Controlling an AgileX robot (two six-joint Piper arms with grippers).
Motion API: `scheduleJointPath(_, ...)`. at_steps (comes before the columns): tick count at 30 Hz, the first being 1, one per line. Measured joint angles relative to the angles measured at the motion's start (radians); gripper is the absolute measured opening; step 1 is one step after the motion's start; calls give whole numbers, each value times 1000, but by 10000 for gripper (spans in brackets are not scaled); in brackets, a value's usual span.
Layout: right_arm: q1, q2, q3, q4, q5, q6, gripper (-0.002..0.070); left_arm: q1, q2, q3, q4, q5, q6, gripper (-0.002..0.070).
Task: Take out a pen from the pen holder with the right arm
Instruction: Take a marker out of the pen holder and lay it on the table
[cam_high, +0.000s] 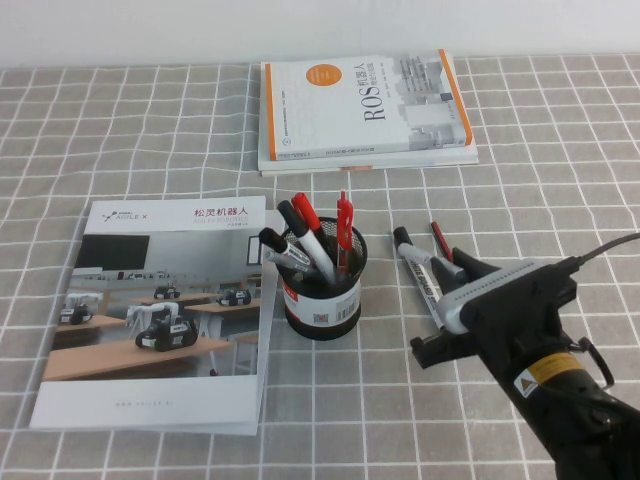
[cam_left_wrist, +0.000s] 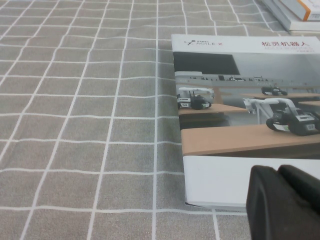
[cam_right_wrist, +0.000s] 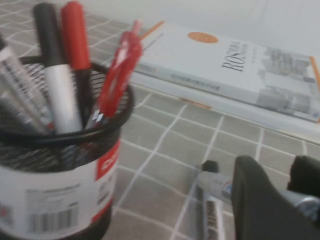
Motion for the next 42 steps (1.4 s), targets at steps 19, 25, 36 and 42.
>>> scheduleJointPath(19, 0, 71, -119, 52, 3, -91, 98, 0, 0, 0, 0, 0, 0, -3)
scheduleJointPath(25, 0, 92, -133, 52, 18, -93, 98, 0, 0, 0, 0, 0, 0, -3)
scheduleJointPath(36, 0, 129, -174, 53, 101, -126, 98, 0, 0, 0, 0, 0, 0, -3)
scheduleJointPath(42, 0, 129, -174, 60, 149, -133, 97, 0, 0, 0, 0, 0, 0, -3)
